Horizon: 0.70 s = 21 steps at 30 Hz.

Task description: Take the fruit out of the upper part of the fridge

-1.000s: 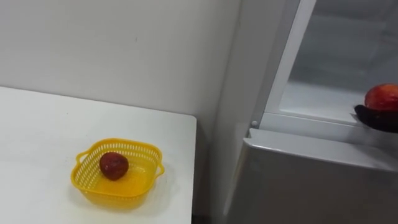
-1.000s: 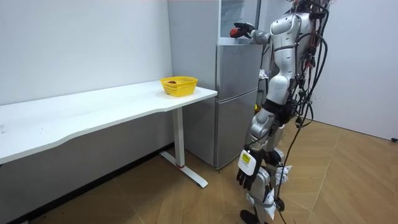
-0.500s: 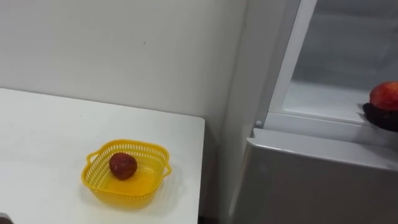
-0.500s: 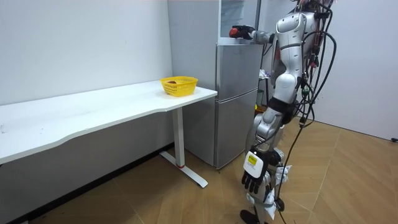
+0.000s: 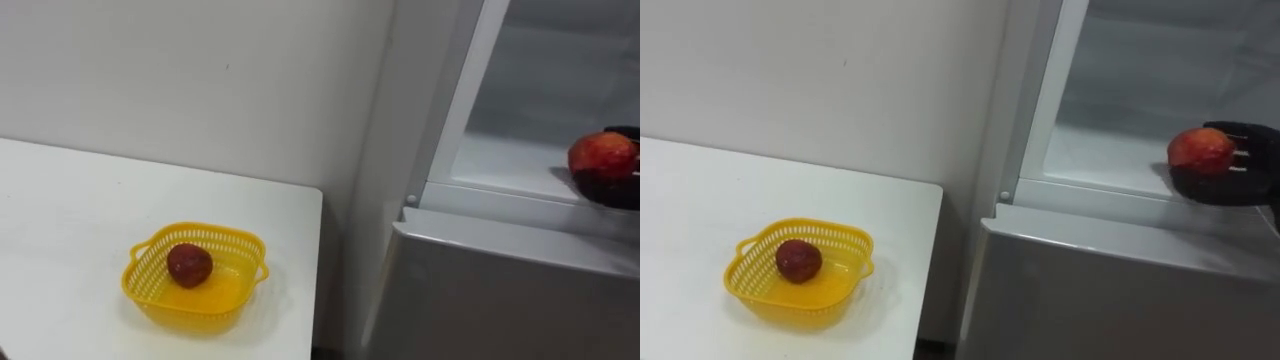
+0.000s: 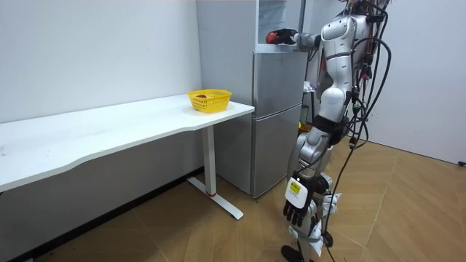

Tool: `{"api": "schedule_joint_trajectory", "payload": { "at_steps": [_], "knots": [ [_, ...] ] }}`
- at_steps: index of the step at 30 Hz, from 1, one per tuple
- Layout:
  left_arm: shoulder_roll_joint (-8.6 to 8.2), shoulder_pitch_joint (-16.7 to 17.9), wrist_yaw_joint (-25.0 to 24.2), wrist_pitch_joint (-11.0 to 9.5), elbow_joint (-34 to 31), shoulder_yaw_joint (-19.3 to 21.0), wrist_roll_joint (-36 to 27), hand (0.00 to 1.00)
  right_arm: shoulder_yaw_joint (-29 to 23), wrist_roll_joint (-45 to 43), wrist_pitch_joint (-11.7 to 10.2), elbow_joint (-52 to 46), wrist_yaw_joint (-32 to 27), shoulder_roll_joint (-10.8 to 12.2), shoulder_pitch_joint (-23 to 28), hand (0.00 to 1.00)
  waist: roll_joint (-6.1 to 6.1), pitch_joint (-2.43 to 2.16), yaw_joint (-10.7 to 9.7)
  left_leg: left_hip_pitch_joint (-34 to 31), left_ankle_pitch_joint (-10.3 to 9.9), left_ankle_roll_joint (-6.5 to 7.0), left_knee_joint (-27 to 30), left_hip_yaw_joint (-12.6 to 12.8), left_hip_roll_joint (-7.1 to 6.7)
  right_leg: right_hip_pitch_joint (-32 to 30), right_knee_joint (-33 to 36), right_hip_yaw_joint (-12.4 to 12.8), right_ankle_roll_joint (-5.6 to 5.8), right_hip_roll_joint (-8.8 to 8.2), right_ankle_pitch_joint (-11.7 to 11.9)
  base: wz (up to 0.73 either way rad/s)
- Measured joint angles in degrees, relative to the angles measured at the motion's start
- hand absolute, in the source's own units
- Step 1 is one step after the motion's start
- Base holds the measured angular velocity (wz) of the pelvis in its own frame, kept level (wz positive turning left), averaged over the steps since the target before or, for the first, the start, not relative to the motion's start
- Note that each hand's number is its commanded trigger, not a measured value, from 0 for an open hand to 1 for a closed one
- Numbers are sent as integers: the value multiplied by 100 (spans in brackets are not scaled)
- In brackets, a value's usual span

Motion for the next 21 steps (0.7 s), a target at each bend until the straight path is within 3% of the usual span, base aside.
{"api": "schedule_joint_trajectory", "payload": {
  "at_steps": [9, 14, 21],
  "knots": [
    [7, -53, -3, -1, 52, 0, -3, 0, 4, -66, -1, -1, -43, 0, -113, 100, -12, 10, 129, 18, 1, -1, -1, 11, 5, 9, 3, 9, -5, 0, -13, 0],
    [18, -134, -3, -1, 162, 0, -3, 0, 20, -52, 6, -3, 5, 1, -112, 100, -76, 54, 214, 4, 1, -2, -3, 8, 2, 5, -2, 15, -3, 0, -25, 0],
    [59, -136, -1, -6, 159, 3, -11, 0, 19, 143, 16, -68, -11, 2, -97, 100, -106, 51, 133, -9, 1, -2, -17, -7, -7, -4, 4, 19, 7, -9, -43, 1]
  ]
}}
